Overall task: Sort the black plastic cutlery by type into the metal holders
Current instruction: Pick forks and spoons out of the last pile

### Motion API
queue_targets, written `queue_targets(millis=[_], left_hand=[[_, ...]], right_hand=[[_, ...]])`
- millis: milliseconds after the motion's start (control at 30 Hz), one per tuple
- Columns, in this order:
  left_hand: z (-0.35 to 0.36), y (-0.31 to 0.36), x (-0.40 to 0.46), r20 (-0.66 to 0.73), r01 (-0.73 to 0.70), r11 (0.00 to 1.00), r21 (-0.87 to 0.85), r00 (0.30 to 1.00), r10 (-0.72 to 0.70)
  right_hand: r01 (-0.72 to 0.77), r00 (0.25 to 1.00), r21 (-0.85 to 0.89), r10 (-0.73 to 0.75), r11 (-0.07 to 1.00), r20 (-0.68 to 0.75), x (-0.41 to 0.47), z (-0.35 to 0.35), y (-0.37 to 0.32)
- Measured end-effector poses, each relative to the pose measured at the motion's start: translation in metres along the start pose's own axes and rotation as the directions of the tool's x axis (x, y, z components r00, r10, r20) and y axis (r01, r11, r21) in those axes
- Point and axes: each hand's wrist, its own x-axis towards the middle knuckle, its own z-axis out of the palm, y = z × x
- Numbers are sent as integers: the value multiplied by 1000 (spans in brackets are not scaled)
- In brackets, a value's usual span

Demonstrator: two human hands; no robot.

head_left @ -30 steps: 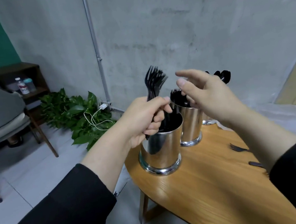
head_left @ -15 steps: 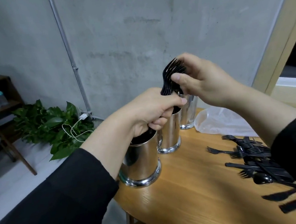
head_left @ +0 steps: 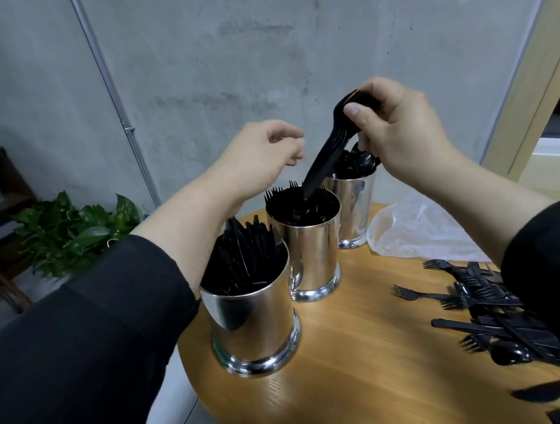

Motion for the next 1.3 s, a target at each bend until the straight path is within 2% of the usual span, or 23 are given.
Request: queue_targets(millis=[67,167,433,500,600,700,767,867,1000,1067,1200,1300], left_hand=[[-2,-11,7,-27,46,994,100,999,-44],[1,-18,8,77,84,982,169,992,-98],[12,-20,13,161,110,963,246,975,-152],[12,-22,15,148,135,963,232,974,-172],[12,-25,16,180,171,963,206,961,-209],[14,-25,15,225,129,950,284,954,-196],[16,-18,14,197,85,927,365,966,-167],[27,10,9,126,-20,889,458,991,-42],[75,58,-9,-2,-143,947,286,989,150],[118,69,-29,17,-199,964,178,980,199],[218,34,-84,233,-143,969,203,968,95],[276,-14,-117,308,-95,946,311,951,-5]], right_hand=[[1,1000,-86,0,996,13,0,10,16],[45,997,-171,-35,984,63,-4,25,33],[260,945,-325,-172,909,277,-13,50,58],[314,912,-326,-187,892,366,-19,55,65],[367,880,-422,-163,829,445,-29,63,76],[254,884,-439,-23,862,467,-39,57,77],[173,917,-358,-17,917,400,-45,39,74],[64,966,-314,20,947,258,-59,-2,78],[-146,965,-351,212,925,157,-112,-73,92],[-232,940,-406,312,884,142,-156,-108,100],[-323,908,-520,413,791,65,-258,-161,122],[-343,891,-601,453,722,36,-322,-180,139]])
